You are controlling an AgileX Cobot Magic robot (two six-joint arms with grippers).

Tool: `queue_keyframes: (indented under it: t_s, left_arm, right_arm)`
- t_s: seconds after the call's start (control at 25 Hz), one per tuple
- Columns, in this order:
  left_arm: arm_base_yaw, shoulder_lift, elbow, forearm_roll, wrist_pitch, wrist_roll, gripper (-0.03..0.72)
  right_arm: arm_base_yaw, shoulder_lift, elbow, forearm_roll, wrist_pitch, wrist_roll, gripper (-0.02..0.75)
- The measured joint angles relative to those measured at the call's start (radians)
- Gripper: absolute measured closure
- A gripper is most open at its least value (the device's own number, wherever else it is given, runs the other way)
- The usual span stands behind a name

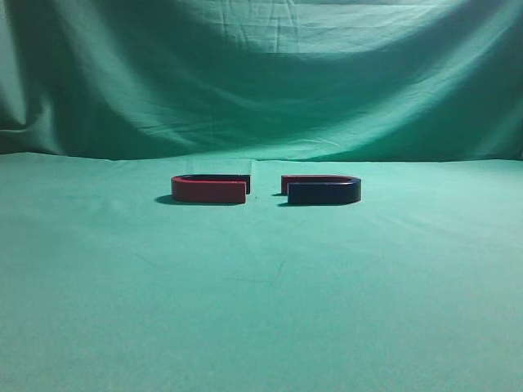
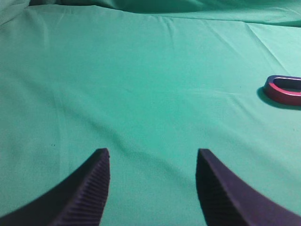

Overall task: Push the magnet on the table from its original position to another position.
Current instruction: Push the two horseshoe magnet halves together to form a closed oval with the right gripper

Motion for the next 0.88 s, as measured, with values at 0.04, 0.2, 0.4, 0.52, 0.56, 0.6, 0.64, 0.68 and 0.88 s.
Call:
queue_keyframes:
  t_s: [0.04, 0.2, 0.4, 0.52, 0.56, 0.6, 0.64, 0.68, 0.88]
  left_arm:
    - [0.0, 0.0, 0.0, 0.0, 0.0, 0.0, 0.289]
    - [0.0, 0.0, 0.0, 0.0, 0.0, 0.0, 0.289]
    - [0.0, 0.0, 0.0, 0.0, 0.0, 0.0, 0.289]
    - [0.0, 0.0, 0.0, 0.0, 0.0, 0.0, 0.289]
    - [0.0, 0.0, 0.0, 0.0, 0.0, 0.0, 0.289]
    - [0.0, 0.0, 0.0, 0.0, 0.0, 0.0, 0.289]
    - [0.0, 0.0, 0.0, 0.0, 0.0, 0.0, 0.289]
    - [0.0, 0.0, 0.0, 0.0, 0.0, 0.0, 0.289]
    - [0.0, 0.0, 0.0, 0.0, 0.0, 0.0, 0.289]
  right_arm:
    - [0.0, 0.0, 0.0, 0.0, 0.0, 0.0, 0.738]
    - [0.0, 0.0, 0.0, 0.0, 0.0, 0.0, 0.738]
    - [0.0, 0.0, 0.0, 0.0, 0.0, 0.0, 0.738]
    - [0.0, 0.0, 0.0, 0.0, 0.0, 0.0, 0.738]
    - [0.0, 0.0, 0.0, 0.0, 0.0, 0.0, 0.738]
    - [0.0, 0.0, 0.0, 0.0, 0.0, 0.0, 0.738]
    - [0.0, 0.0, 0.0, 0.0, 0.0, 0.0, 0.738]
    - [0.0, 0.0, 0.0, 0.0, 0.0, 0.0, 0.738]
    - [0.0, 0.0, 0.0, 0.0, 0.0, 0.0, 0.738]
